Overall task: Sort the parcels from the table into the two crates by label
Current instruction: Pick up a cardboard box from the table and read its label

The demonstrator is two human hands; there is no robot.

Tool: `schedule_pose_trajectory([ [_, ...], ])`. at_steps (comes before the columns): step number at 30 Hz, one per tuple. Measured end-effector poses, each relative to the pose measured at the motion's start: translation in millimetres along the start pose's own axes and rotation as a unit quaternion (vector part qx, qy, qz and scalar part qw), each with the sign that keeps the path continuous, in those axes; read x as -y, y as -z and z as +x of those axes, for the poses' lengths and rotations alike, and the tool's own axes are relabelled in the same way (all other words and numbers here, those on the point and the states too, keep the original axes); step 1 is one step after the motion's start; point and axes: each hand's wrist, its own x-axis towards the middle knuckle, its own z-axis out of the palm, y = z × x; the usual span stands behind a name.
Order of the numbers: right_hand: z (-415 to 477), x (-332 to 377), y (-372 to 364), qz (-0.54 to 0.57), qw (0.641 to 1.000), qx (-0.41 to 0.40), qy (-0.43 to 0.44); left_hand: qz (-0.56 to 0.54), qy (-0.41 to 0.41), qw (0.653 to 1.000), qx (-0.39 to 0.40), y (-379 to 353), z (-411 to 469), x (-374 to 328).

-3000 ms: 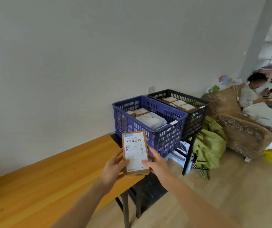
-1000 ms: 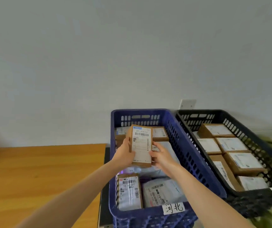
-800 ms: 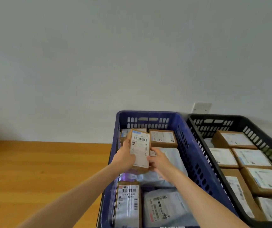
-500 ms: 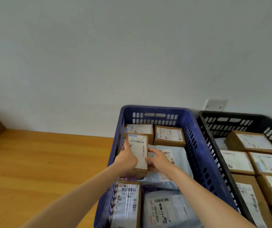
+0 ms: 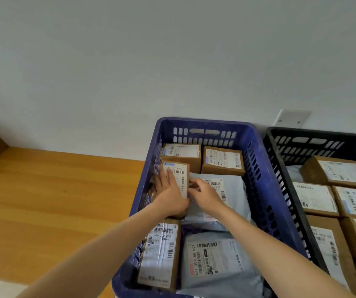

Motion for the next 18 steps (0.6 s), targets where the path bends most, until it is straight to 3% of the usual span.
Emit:
schedule_pose_trajectory([
  [3,7,-4,5,-0.202,0.977,0.016,0.072,0.033,-0.026,0.999,0.001,-1,0,1],
  [7,7,-12,7,-0.409,0.896,0.111,0.136,0.079,-0.052,0.996,0.0,1,-1,3],
  [12,5,-19,7,-0.517,0.826,0.099,0.201,0.114,-0.071,0.991,0.004,-2,3,10],
  [18,3,-18,9,-0.55,0.808,0.071,0.2,0.103,-0.065,0.992,0.021,-6,3,11],
])
